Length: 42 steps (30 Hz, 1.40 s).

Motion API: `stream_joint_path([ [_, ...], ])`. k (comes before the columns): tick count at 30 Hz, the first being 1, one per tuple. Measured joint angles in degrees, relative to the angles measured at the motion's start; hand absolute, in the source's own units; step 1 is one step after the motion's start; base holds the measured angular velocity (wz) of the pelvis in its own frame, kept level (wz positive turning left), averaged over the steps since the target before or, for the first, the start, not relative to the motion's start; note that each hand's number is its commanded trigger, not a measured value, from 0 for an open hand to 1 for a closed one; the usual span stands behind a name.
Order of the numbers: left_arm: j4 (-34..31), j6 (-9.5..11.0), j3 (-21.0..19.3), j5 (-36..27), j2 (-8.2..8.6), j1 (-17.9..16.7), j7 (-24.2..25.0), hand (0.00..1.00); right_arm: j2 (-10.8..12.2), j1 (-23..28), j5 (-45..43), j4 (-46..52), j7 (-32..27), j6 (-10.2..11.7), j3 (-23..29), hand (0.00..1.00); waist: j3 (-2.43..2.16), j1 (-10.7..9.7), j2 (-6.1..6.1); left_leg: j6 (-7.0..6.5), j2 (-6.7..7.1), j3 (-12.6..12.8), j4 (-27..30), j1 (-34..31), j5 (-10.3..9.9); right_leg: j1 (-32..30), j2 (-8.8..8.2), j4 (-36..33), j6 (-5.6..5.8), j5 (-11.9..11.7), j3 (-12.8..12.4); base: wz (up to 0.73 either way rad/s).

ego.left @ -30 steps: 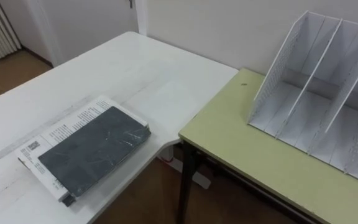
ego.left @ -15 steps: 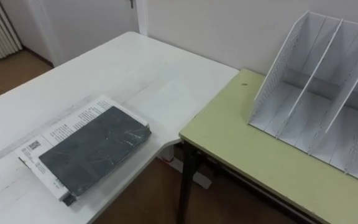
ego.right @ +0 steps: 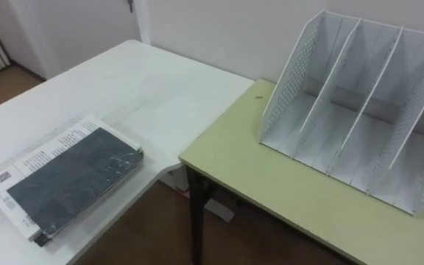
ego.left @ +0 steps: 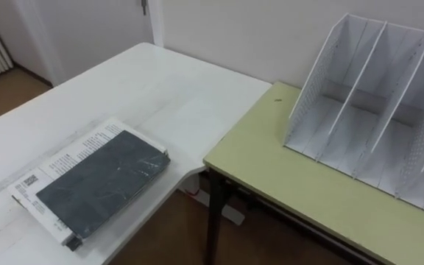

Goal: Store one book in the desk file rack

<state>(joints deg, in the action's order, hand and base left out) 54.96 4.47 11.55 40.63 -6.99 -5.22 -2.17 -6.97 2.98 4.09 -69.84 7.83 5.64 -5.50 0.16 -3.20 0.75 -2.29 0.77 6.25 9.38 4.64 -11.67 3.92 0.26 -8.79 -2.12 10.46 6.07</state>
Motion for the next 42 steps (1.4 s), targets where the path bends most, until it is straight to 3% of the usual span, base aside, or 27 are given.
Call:
stream_joint_path([
  [3,-4.81,-0.82,3.97,6.00,-0.05,-0.06,-0.06,0.00,-0.01,-0.09,-0.04,0.14,0.35,0.03,-0.18,0.00,0.10,-0.21,0.30,0.00,0.02,-0.15,0.00,0.05,0.01,0.02,0.00,0.03,0.00,0.00,-0.09,0.00],
  [11,-12.07,-0.81,10.69,10.56,-0.57,0.51,-2.28,0.00,-0.08,-1.37,-0.07,0.05,1.17,-0.03,-2.20,0.00,0.20,-1.99,0.36,0.00,0.01,-0.24,0.04,-0.02,0.01,0.20,0.12,0.06,-0.01,-0.17,-0.56,-0.02],
  [14,-17.85,-0.75,11.20,14.38,-1.14,0.57,-2.83,0.00,-0.07,-1.73,-0.06,-0.12,1.57,-0.21,-2.30,0.00,0.43,-1.91,0.37,0.00,-0.01,-0.21,0.04,-0.01,0.01,0.27,0.15,0.12,-0.01,-0.17,-0.45,0.04],
  [21,-26.99,-0.91,11.75,19.95,-3.33,0.60,-6.19,0.00,-0.30,-1.65,0.06,0.71,1.56,-0.64,-3.06,0.00,0.36,-2.01,0.02,0.00,0.00,-0.21,0.03,0.02,0.01,0.35,0.10,0.12,-0.01,-0.17,-0.34,0.00],
  [29,-36.72,-0.68,11.27,20.30,-4.24,0.69,-8.43,0.00,-0.39,-1.72,0.58,0.43,1.06,-0.68,-3.24,0.00,0.15,-2.01,-0.35,0.00,0.03,-0.69,0.06,-0.21,0.01,0.43,-0.02,0.22,-0.01,-0.18,0.73,0.06],
  [33,-45.98,-0.89,10.49,20.29,-6.92,0.65,-8.92,0.00,-0.39,-1.41,0.37,0.44,1.10,-0.83,-2.49,0.00,0.10,-2.14,-0.38,0.00,0.09,-1.62,0.18,-0.36,0.02,0.69,-0.11,0.35,-0.03,-0.16,1.65,0.10],
  [39,-54.87,-0.95,8.82,20.21,-7.03,0.69,-10.25,0.00,-0.62,-1.51,1.12,-0.92,0.98,-0.74,-2.40,0.00,-0.37,-1.58,-0.99,0.01,0.06,-1.71,0.33,-0.25,0.03,1.25,-0.11,0.77,-0.08,-0.20,2.09,0.03],
  [42,-56.72,-0.88,8.82,20.20,-7.11,0.68,-10.24,0.00,-0.79,-1.59,1.61,-1.40,0.97,-0.72,-2.39,0.00,-0.39,-1.40,-1.05,0.02,-0.01,-1.72,0.32,-0.24,0.03,1.28,-0.04,0.79,-0.15,-0.25,2.11,0.00],
])
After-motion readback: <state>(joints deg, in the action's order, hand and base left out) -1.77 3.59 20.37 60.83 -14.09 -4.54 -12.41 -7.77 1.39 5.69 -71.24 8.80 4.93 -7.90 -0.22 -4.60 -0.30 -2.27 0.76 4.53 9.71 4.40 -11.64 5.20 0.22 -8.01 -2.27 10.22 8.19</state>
